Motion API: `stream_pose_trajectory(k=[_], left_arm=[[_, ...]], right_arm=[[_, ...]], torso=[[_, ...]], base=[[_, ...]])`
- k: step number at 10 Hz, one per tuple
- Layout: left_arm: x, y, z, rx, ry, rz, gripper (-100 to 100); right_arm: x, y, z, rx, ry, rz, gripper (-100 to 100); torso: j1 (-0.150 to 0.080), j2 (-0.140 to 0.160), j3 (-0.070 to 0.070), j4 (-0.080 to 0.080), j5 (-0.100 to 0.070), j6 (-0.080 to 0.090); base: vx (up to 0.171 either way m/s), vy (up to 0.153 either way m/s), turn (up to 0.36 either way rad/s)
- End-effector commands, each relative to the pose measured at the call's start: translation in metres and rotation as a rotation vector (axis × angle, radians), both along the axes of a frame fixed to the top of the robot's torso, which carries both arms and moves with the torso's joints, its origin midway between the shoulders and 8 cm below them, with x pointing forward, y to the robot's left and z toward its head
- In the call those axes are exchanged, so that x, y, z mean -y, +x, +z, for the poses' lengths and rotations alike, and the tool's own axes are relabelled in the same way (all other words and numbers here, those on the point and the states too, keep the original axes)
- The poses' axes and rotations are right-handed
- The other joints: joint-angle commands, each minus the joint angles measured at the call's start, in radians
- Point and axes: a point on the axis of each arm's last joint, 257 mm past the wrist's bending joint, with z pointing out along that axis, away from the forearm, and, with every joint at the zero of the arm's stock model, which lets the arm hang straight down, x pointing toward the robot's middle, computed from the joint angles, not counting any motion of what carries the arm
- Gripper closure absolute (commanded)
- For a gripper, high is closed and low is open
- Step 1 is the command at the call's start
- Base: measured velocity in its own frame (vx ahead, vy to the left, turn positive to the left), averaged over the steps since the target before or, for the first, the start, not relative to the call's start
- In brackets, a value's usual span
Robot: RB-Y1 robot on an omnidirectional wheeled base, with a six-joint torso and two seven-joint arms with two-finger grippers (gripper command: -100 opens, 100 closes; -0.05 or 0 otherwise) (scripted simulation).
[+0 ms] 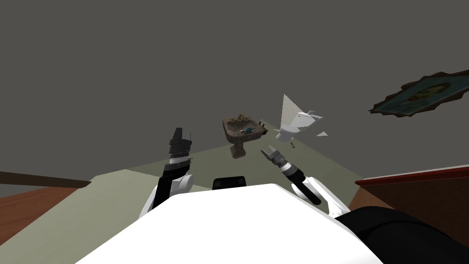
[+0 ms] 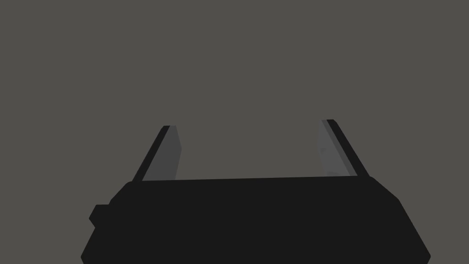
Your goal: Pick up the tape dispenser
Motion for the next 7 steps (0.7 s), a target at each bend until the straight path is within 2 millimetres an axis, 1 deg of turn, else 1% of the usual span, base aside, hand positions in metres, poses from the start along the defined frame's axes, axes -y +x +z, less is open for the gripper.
stream_pose_trajectory(k=[1, 2, 3, 4, 5, 6, 7], left_arm=[[0.000, 0.000, 0.000, 0.000, 0.000, 0.000, 0], [0.000, 0.000, 0.000, 0.000, 0.000, 0.000, 0], [0.000, 0.000, 0.000, 0.000, 0.000, 0.000, 0], [0.000, 0.000, 0.000, 0.000, 0.000, 0.000, 0], [0.000, 0.000, 0.000, 0.000, 0.000, 0.000, 0], [0.000, 0.000, 0.000, 0.000, 0.000, 0.000, 0], [0.000, 0.000, 0.000, 0.000, 0.000, 0.000, 0]], right_arm=[[0.006, -0.002, -0.009, -0.017, -0.061, 0.011, -100], [0.021, -0.005, -0.024, -0.046, -0.152, 0.012, -100], [0.021, -0.004, -0.024, -0.049, -0.165, 0.023, -100], [0.038, -0.007, -0.037, -0.079, -0.249, 0.021, -100], [0.039, -0.007, -0.037, -0.082, -0.268, 0.036, -100], [0.057, -0.010, -0.049, -0.112, -0.348, 0.034, -100], [0.058, -0.009, -0.048, -0.116, -0.369, 0.049, -100]], torso=[[0.000, 0.000, 0.000, 0.000, 0.000, 0.000], [0.001, 0.000, 0.000, 0.000, 0.000, 0.000], [0.001, -0.001, 0.000, 0.000, 0.000, 0.000], [0.000, -0.001, -0.001, 0.000, 0.000, 0.000], [0.000, -0.002, -0.001, 0.000, 0.000, 0.000], [0.000, -0.002, -0.001, 0.000, 0.000, 0.000], [0.001, -0.002, -0.001, 0.000, 0.000, 0.000]], base=[[-0.034, 0.060, 0.026], [-0.024, 0.077, 0.061], [-0.016, 0.053, 0.036], [-0.013, 0.050, 0.098], [-0.015, 0.046, 0.049], [-0.013, 0.069, 0.105], [-0.004, 0.052, 0.056]])
